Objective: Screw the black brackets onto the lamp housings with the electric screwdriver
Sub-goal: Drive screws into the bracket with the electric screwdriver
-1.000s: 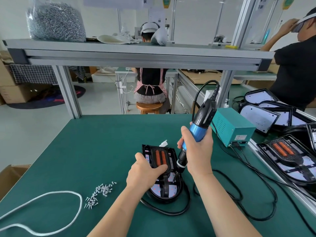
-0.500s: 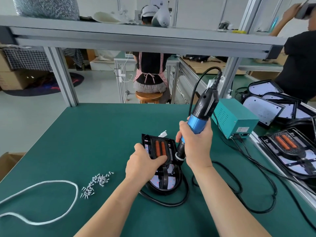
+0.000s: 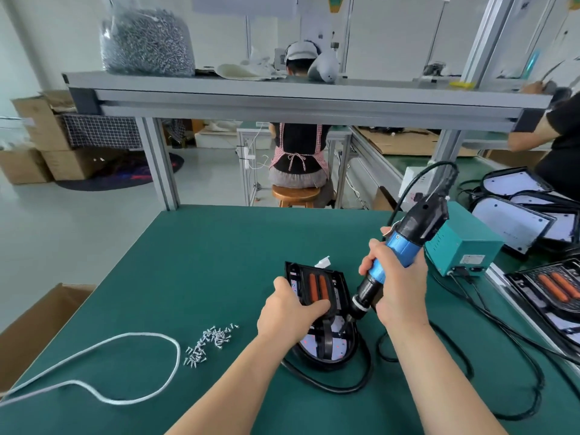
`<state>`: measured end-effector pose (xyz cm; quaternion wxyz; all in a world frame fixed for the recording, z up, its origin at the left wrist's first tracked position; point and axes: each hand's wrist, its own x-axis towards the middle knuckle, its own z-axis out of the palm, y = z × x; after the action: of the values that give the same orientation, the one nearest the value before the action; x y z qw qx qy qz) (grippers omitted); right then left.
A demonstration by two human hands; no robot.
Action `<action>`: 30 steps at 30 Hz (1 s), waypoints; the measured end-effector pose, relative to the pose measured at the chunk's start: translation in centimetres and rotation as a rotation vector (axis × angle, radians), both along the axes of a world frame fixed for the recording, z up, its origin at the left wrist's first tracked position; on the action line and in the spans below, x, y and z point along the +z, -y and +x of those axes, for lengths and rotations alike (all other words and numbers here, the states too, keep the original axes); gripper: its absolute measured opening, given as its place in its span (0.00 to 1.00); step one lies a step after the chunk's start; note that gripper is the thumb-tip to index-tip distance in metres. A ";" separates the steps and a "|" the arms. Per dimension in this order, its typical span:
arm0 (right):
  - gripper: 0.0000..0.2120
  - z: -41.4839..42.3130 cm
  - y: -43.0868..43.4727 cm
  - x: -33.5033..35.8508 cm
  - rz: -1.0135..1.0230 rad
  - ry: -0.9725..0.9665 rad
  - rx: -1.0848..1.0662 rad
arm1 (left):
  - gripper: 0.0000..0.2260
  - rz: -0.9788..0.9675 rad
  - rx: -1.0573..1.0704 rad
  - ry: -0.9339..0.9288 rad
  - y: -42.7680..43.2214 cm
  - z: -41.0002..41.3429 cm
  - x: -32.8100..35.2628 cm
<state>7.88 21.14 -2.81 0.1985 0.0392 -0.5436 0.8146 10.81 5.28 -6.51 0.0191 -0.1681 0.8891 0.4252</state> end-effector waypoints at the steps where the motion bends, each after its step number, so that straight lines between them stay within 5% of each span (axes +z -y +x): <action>1: 0.14 0.1 0.0 -0.1 -0.016 0.000 0.002 | 0.26 0.000 -0.003 0.004 0.0 0.0 0.1; 11: 0.09 0.5 -1.2 3.9 -0.180 -0.103 -0.018 | 0.27 -0.115 -0.121 0.005 2.1 0.7 1.3; 15: 0.09 1.8 -2.3 3.0 -0.331 -0.077 -0.065 | 0.05 -0.314 -0.112 -0.098 8.0 1.5 2.2; 21: 0.07 3.0 -2.8 1.6 -0.375 -0.019 -0.140 | 0.07 -0.442 -0.297 0.099 12.1 2.7 1.6; 30: 0.07 3.7 -2.5 1.4 -0.352 -0.026 -0.118 | 0.09 -0.547 -0.302 0.090 11.8 2.0 0.5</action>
<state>11.58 23.64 -1.39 0.2568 -0.0175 -0.3912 0.8836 12.85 -6.54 -6.03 0.0754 -0.0517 0.9837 0.1549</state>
